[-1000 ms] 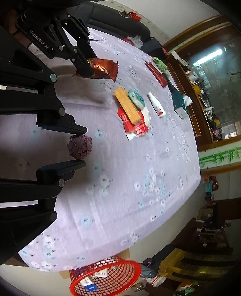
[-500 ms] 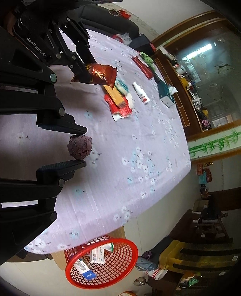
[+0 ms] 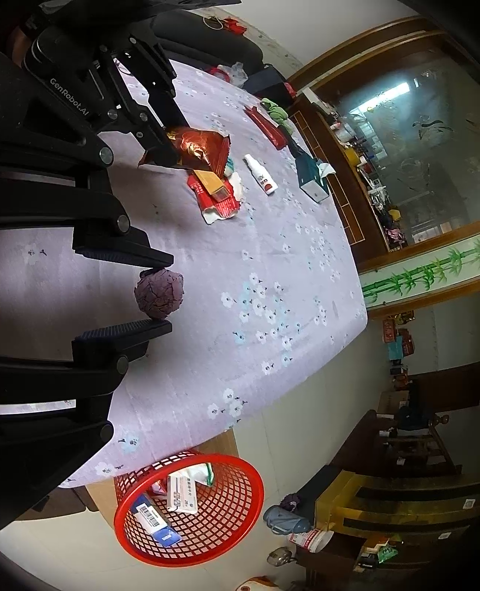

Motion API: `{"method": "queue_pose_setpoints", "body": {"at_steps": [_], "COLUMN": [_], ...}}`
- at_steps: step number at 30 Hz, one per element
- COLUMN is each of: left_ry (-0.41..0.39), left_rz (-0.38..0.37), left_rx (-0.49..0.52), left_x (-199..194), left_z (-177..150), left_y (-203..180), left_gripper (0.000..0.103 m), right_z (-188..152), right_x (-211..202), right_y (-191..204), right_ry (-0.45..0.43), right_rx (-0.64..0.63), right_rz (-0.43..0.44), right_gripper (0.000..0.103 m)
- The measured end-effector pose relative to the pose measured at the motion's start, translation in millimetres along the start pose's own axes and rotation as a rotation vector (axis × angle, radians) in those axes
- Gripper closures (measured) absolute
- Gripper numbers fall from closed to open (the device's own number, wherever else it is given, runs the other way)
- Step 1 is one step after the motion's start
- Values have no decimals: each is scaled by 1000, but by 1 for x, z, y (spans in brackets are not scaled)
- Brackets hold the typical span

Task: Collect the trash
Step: 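Carry the red wrapper and purple ball with both tools toward the wastebasket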

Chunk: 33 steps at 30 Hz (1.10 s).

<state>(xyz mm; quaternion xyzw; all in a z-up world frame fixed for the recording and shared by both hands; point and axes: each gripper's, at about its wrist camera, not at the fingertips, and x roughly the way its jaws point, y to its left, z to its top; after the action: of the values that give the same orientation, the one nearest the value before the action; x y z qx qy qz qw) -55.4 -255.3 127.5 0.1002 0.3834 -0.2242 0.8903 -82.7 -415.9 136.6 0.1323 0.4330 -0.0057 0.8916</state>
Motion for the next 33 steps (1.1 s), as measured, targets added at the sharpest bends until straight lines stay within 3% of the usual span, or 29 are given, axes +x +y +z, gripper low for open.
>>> {"method": "queue_pose_setpoints", "body": {"at_steps": [33], "left_ry": [5], "left_rz": [10], "left_rx": [13], "left_x": [-5], "left_z": [-5], "left_y": [-4], "left_gripper": [73], "right_z": [-10], "right_x": [-15], "right_y": [-7], "right_ry": [-12], "right_rx": [18], "right_rz": [13], "right_gripper": [72]}}
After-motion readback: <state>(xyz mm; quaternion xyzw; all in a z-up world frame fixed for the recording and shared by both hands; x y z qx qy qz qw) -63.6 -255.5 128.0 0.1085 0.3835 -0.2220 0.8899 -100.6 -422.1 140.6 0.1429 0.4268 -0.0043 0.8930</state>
